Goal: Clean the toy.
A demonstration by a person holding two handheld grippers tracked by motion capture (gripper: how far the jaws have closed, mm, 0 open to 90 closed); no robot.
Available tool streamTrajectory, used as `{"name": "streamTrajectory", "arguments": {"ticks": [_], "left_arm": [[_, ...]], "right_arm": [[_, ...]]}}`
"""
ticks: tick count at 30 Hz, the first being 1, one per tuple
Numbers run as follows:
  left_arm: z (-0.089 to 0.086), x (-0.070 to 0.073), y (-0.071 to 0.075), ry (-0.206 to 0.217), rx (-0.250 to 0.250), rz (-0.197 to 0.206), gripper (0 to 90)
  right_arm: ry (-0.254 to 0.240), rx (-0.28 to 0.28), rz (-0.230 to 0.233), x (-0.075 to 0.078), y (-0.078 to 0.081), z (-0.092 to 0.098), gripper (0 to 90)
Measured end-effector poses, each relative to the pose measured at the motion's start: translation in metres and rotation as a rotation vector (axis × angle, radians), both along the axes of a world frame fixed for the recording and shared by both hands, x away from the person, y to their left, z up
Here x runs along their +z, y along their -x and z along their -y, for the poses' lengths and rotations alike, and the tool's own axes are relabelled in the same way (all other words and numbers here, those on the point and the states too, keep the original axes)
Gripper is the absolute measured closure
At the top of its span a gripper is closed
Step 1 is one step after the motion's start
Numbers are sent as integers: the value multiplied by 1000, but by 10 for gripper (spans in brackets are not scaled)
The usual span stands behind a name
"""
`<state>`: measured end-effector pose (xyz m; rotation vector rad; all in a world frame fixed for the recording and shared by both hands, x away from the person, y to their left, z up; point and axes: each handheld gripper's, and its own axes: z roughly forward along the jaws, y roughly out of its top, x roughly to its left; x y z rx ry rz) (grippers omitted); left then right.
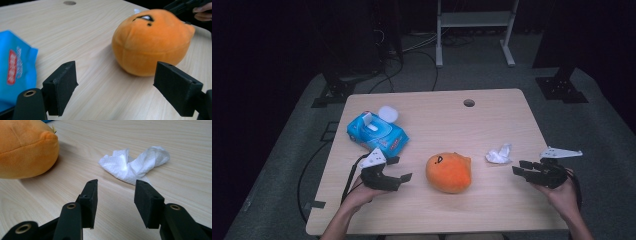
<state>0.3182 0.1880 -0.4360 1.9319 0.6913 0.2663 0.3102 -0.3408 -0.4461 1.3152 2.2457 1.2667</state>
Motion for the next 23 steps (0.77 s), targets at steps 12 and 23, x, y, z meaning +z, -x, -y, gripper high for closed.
{"name": "streamTrajectory", "arguments": {"ticks": [12,23], "left_arm": [[-26,-16,6,-13,78,-21,167],[-30,-26,9,-15,146,0,138]], "right_arm": [[-15,-2,1,-4,6,2,496],[-34,4,25,-10,15,-5,445]]}}
